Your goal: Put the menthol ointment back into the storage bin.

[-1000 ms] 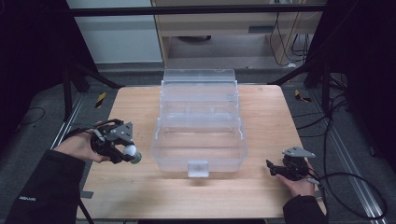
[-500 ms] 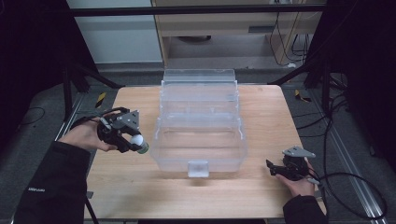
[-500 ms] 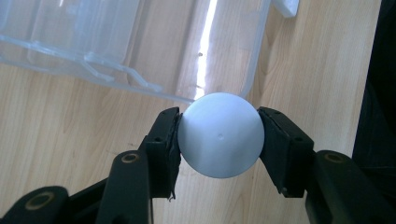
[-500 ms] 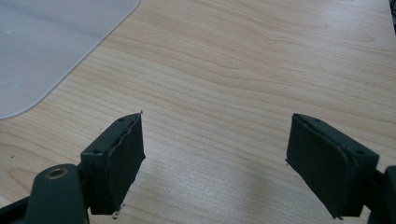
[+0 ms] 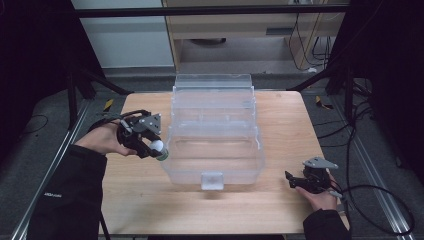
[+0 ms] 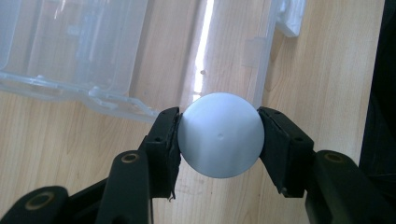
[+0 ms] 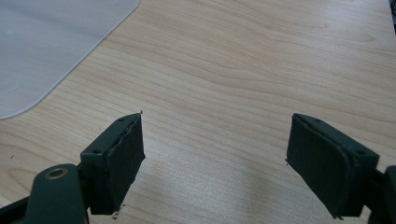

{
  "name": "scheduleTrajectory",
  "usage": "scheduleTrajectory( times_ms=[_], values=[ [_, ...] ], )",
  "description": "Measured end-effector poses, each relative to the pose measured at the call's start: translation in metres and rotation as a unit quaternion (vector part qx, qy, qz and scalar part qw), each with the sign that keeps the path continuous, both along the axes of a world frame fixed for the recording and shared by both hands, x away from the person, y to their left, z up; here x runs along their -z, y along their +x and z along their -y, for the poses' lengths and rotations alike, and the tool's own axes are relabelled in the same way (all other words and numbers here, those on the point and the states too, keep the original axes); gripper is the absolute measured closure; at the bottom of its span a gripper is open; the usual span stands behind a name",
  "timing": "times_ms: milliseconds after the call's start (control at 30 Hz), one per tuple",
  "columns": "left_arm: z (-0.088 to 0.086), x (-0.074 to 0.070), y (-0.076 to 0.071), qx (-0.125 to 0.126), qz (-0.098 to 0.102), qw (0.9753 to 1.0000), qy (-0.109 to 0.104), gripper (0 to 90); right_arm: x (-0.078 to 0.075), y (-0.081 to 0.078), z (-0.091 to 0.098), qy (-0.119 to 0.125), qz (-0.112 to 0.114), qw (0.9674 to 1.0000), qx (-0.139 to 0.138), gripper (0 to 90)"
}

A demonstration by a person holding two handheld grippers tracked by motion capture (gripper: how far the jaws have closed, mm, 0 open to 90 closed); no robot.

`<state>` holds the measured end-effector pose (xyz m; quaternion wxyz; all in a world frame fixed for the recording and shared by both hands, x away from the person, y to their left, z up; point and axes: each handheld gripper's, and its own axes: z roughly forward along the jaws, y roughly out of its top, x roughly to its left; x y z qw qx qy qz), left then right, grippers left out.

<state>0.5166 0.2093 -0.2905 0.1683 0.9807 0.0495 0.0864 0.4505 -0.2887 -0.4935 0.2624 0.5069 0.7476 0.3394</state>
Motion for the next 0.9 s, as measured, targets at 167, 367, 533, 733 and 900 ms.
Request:
scheduleTrajectory(
  times_ms=[167,367,533,733,900],
  values=[
    [0.006,0.002,0.004,0.005,0.0,1.0,-0.003,50.2,0.0,0.0,0.0,0.001,-0.003,1.0,-0.001,18.9],
    [0.014,0.01,0.008,0.012,-0.007,0.9999,0.008,50.3,0.001,0.0,0.0,0.002,-0.005,1.0,-0.002,18.6],
    [0.018,0.017,0.011,0.016,-0.013,0.9997,0.011,50.2,0.002,0.001,0.0,0.003,-0.006,1.0,-0.003,18.5],
    [0.021,0.026,0.013,0.019,-0.017,0.9996,0.01,50.2,0.002,0.001,0.001,0.003,-0.005,1.0,-0.003,18.5],
    [0.021,0.031,0.015,0.018,-0.022,0.9995,0.014,50.2,0.002,0.001,0.0,0.003,-0.004,1.0,-0.003,18.5]
  ],
)
